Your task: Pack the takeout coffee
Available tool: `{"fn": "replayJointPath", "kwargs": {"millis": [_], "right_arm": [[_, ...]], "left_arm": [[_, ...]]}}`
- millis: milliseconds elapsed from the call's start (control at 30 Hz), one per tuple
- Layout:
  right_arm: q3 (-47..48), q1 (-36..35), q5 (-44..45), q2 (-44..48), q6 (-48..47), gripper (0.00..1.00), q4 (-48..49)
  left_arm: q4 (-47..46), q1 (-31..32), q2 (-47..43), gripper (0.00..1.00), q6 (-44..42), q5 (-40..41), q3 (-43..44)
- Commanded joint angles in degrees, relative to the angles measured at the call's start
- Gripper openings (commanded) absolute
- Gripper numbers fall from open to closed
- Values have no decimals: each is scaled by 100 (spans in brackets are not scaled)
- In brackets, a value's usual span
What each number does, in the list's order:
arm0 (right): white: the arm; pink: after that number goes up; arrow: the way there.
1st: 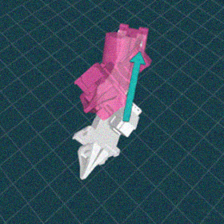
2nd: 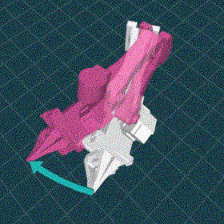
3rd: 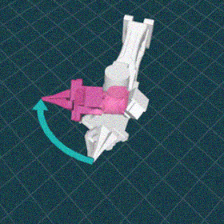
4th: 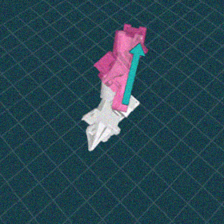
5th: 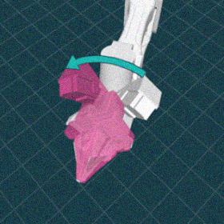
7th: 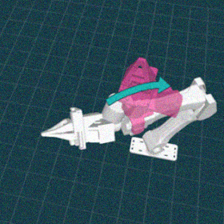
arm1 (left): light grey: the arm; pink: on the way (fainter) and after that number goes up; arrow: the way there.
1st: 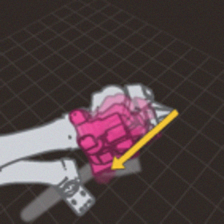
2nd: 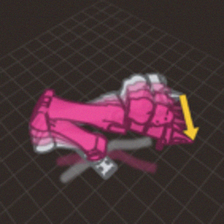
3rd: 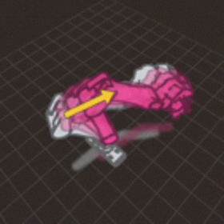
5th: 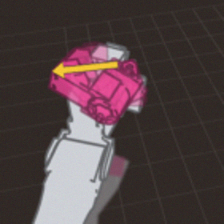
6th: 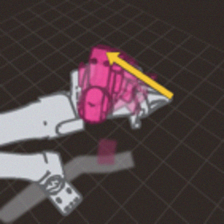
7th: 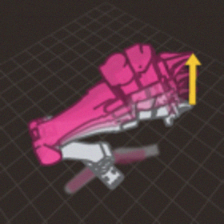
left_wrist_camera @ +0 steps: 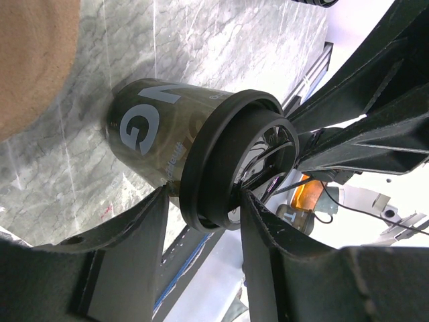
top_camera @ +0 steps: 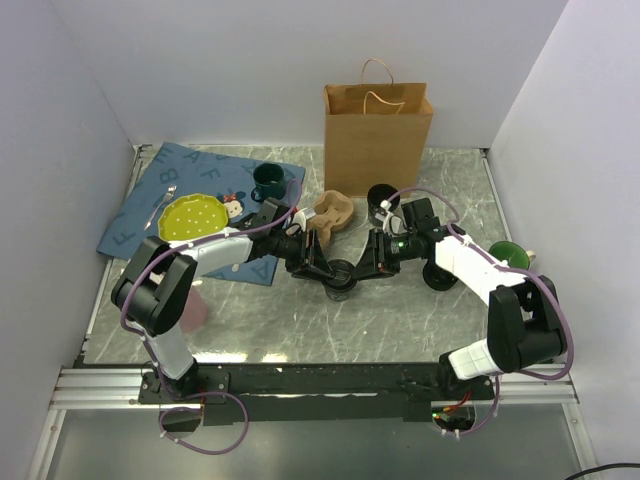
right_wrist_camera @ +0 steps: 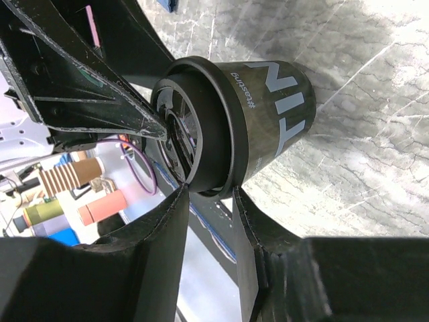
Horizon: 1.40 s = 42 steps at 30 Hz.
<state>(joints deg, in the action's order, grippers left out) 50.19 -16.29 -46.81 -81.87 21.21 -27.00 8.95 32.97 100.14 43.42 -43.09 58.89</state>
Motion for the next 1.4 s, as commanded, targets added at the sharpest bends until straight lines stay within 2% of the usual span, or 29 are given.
{"fn": "replayJointPath", "kwargs": {"millis": [0,267,767,1133,1367], "right_arm": [[-124,3,356,4,-108,38,-50],[-45,3,409,-14,-117,35,-156],[-53,39,497,224,58,38,-341],[-317,21,268,-40,471,39,380],[-791,21,145,-93,683,36,1083]], "left_arm": [[634,43,489,49,-360,1593,-326],[661,34,507,50,-361,1611,-326],[661,34,516,50,-369,1602,-308],[634,69,533,50,-343,1602,-335],[652,113,612,49,-343,1628,-335]]}}
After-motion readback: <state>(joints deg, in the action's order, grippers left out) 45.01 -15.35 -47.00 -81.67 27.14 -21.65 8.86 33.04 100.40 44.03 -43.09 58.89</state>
